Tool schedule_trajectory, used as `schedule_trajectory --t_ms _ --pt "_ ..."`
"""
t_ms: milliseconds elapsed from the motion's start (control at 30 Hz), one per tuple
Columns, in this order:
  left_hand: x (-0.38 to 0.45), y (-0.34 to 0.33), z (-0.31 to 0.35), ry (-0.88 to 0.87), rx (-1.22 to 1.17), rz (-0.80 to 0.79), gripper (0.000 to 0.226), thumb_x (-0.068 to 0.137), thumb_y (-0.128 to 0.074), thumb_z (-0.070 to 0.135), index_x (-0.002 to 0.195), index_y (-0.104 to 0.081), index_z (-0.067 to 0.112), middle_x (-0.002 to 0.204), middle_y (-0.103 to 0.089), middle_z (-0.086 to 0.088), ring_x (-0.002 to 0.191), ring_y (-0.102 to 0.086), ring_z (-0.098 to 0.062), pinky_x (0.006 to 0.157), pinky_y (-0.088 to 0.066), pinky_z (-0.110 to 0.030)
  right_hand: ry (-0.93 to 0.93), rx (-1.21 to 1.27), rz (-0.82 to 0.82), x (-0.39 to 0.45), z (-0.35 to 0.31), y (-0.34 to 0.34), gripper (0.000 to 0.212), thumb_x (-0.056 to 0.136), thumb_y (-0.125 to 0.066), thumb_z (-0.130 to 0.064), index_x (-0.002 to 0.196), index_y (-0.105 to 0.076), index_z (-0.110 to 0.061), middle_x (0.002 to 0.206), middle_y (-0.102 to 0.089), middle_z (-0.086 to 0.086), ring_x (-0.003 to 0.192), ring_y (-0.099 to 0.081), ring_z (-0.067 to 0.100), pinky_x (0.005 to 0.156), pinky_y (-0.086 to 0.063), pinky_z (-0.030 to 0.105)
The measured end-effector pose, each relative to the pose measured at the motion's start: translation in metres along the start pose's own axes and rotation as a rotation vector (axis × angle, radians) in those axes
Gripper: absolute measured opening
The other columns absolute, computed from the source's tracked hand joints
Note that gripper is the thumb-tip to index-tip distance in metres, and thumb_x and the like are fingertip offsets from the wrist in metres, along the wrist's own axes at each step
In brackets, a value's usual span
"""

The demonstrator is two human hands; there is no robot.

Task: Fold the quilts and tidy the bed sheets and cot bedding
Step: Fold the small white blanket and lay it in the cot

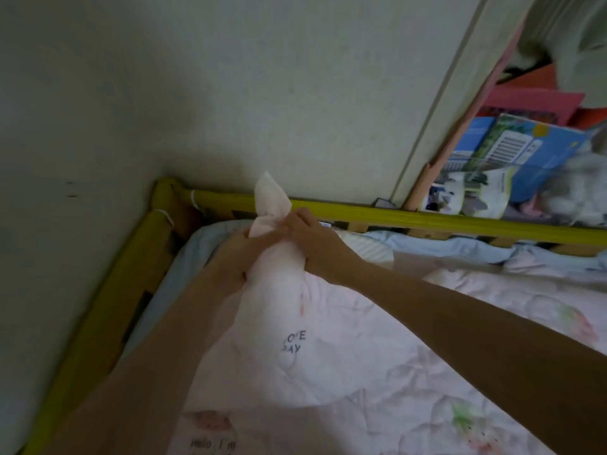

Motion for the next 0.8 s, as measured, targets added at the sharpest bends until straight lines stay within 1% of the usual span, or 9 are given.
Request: schedule_trajectory --t_ms 100,233,300,400,467,533,633,733,800 --pt "-0.005 0.014 0.016 -0.045 0.263 0.091 0.044 0.087 -0.064 0.019 0.13 -0.056 0.014 0.123 -0.061 -0.012 0.109 -0.058 -0.028 0.097 -0.048 -0.046 -0.098 0.221 -0.054 0.02 0.002 -0.004 0.065 0.074 -0.077 -0.007 0.129 -0.043 -0.008 0.128 -0.042 0.011 0.104 -0.05 0.019 0.078 -0.036 0.016" --pt "-0.015 0.066 0.015 -0.125 0.321 0.111 0.039 0.098 -0.045 0.004 0.136 -0.05 0.005 0.132 -0.056 -0.017 0.121 -0.052 -0.032 0.106 -0.04 -0.047 -0.347 0.535 -0.056 0.055 0.009 -0.003 0.059 0.078 -0.055 0.015 0.126 -0.029 -0.007 0.116 -0.051 0.017 0.096 -0.056 0.026 0.073 -0.049 0.029" --pt "-0.019 0.081 0.009 -0.101 0.305 0.097 0.041 0.096 -0.044 -0.002 0.136 -0.049 0.005 0.135 -0.053 -0.018 0.125 -0.048 -0.035 0.107 -0.038 -0.049 -0.356 0.304 -0.263 0.061 0.019 -0.009 0.072 0.077 -0.061 0.01 0.138 -0.027 -0.007 0.131 -0.049 0.014 0.116 -0.052 0.027 0.09 -0.047 0.036" --pt "-0.031 0.082 0.004 -0.032 0.151 -0.008 0.042 0.087 -0.056 0.005 0.129 -0.053 0.012 0.128 -0.058 -0.017 0.114 -0.055 -0.031 0.098 -0.044 -0.043 -0.32 0.064 -0.618 0.054 0.019 -0.038 0.093 0.079 -0.074 -0.011 0.152 -0.016 -0.018 0.145 -0.04 0.004 0.13 -0.043 0.023 0.09 -0.039 0.014" --pt "-0.034 0.085 0.001 0.013 0.094 -0.123 0.048 0.079 -0.068 0.013 0.125 -0.057 0.014 0.118 -0.064 -0.012 0.107 -0.061 -0.027 0.089 -0.051 -0.039 -0.31 0.067 -0.741 0.054 0.015 -0.064 0.085 0.08 -0.075 -0.016 0.149 -0.025 -0.019 0.145 -0.042 0.002 0.131 -0.043 0.02 0.091 -0.035 0.01" --pt "-0.033 0.087 -0.002 0.009 0.184 -0.163 0.048 0.076 -0.078 0.018 0.121 -0.062 0.018 0.112 -0.069 -0.004 0.101 -0.066 -0.019 0.083 -0.055 -0.034 -0.346 -0.015 -0.856 0.049 0.018 -0.083 0.066 0.079 -0.075 -0.024 0.138 -0.045 -0.018 0.135 -0.054 0.003 0.124 -0.051 0.02 0.098 -0.038 0.023" --pt "-0.028 0.099 -0.013 -0.059 0.303 0.024 0.035 0.078 -0.079 0.024 0.11 -0.066 0.02 0.1 -0.07 0.006 0.094 -0.066 -0.011 0.072 -0.052 -0.018 -0.429 -0.15 -0.987 0.035 0.032 -0.098 0.05 0.084 -0.068 -0.033 0.129 -0.054 -0.016 0.127 -0.058 0.005 0.118 -0.054 0.023 0.096 -0.039 0.029" --pt "-0.018 0.114 -0.022 -0.122 0.286 0.221 0.016 0.084 -0.072 0.027 0.094 -0.064 0.016 0.09 -0.067 0.0 0.085 -0.063 -0.015 0.075 -0.053 -0.025 -0.466 -0.253 -0.954 0.03 0.047 -0.097 0.042 0.092 -0.059 -0.03 0.129 -0.055 -0.011 0.13 -0.057 0.008 0.118 -0.054 0.025 0.097 -0.04 0.032" --pt "-0.012 0.121 -0.022 -0.154 0.326 0.313 0.012 0.088 -0.068 0.03 0.083 -0.062 0.02 0.082 -0.065 0.001 0.075 -0.061 -0.01 0.071 -0.052 -0.022 -0.452 -0.279 -0.688 0.046 0.05 -0.079 0.037 0.09 -0.06 -0.026 0.123 -0.06 -0.011 0.125 -0.06 0.011 0.114 -0.057 0.027 0.094 -0.044 0.033"
Point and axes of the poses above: each hand's wrist, its own x-axis towards the middle knuckle, its own y-axis out of the back of the hand, z = x × y, the point moved 3 cm from there along x, towards the middle knuckle
